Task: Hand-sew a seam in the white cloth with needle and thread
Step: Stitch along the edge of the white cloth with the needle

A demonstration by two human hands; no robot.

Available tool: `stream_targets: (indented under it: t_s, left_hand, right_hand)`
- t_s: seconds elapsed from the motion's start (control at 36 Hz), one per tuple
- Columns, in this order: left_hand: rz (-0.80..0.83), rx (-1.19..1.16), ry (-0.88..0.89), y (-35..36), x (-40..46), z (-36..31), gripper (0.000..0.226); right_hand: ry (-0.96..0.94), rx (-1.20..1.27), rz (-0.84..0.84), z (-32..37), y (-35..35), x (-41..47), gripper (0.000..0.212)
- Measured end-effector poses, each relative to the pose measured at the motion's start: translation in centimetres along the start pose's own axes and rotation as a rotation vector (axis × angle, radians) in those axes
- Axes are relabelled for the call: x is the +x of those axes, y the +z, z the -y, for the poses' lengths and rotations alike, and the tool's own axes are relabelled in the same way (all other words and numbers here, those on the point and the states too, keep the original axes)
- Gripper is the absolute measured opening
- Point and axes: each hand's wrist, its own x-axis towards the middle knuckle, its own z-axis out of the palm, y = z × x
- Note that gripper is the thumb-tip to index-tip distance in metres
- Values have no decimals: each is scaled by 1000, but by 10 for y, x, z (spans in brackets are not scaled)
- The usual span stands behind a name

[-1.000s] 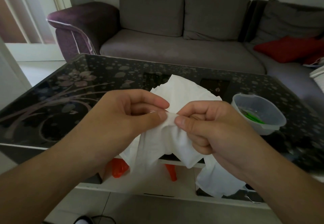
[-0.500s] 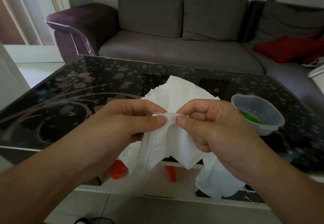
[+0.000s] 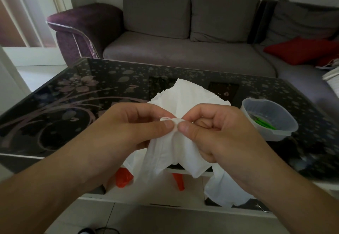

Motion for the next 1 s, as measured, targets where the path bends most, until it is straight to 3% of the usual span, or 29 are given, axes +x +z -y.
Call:
stream_targets:
  t_s: [0.28,0.39,0.47,0.64,1.0]
  left_hand:
    - [-9,-10,-14,1,1,-1,23]
    - [-16,-6,1,1,1,-1,21]
    - [-31,-8,1,1,1,1,20]
    - [-33,-21,-9,2,1,0,18]
    - [-22,-10,14,0,2,0,22]
  right_hand:
    - [10,8,22,-4,-4,0,12]
    - [64,156,118,-1,-5,-1,6]
    - [118,241,119,0,-6,0,22]
    - [43,122,-29,0,-5,-4,22]
    - [-82,-119,-90,-2,3,-3,22]
